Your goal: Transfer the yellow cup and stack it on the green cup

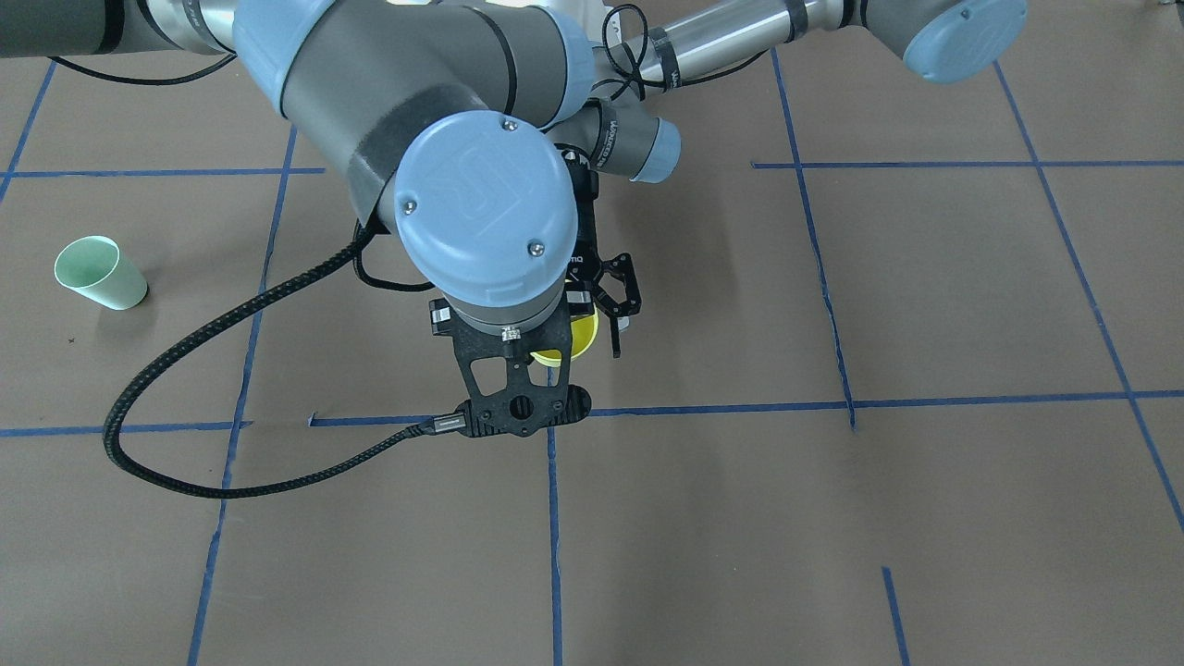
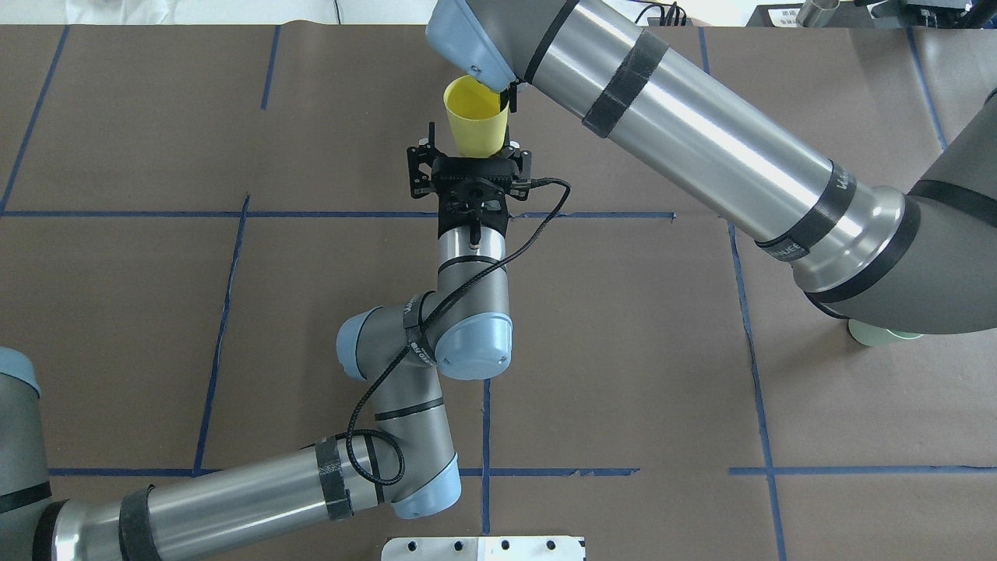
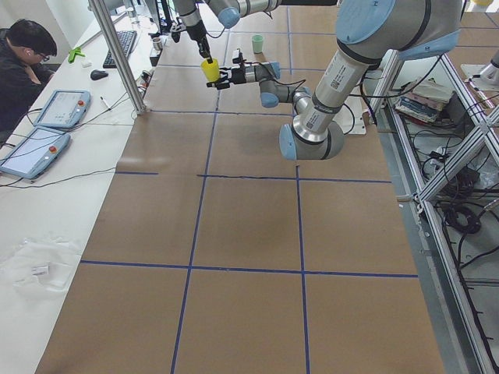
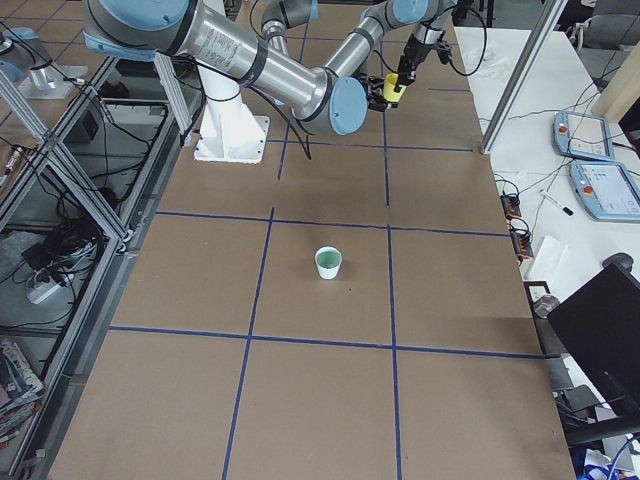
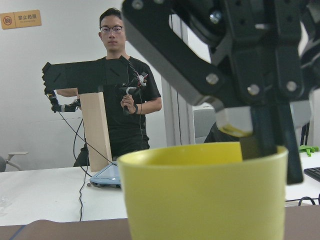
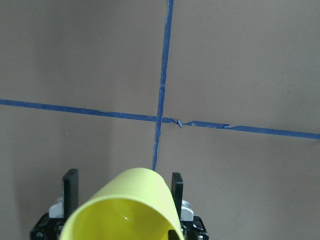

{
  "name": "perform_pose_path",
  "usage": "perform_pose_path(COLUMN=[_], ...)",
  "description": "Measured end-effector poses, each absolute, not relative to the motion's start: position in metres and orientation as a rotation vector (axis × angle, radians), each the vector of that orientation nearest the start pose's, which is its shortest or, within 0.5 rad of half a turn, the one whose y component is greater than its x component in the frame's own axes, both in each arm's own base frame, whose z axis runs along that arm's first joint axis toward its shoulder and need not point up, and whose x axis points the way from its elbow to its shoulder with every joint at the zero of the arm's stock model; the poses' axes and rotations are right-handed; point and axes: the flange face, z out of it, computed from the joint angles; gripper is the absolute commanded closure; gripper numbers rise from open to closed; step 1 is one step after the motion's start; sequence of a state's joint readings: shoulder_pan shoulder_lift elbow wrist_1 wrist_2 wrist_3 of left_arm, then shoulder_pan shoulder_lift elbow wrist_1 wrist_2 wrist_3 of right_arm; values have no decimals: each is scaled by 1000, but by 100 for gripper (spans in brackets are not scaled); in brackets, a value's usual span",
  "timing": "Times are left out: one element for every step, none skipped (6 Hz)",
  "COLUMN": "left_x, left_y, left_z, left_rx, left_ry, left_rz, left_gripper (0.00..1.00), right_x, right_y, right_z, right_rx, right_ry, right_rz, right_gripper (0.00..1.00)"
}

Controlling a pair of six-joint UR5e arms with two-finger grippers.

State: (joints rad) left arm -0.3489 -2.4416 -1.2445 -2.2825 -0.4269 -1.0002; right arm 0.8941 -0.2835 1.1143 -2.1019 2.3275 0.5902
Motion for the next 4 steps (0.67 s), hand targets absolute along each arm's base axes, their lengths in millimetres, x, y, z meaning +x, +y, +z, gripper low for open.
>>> perform_pose_path(left_x=[610,610,611,611], left_y=[-460,-460,-459,-458], left_z=[155,161,165,171], left_rx=[1355,1354,1353,1352], left_ry=[547,541,537,530], left_rz=[-531,-526,-522,-516], left_gripper=[0,0,0,0], right_x=[-430,-406,-372,-332], right_y=[-662,-671,-682,-695], right_z=[19,-1,-28,-51], right_rx=[-212,-202,-185,-165], right_ry=[-801,-839,-889,-936], right_rz=[-178,-150,-116,-76], right_gripper=[100,100,100,100])
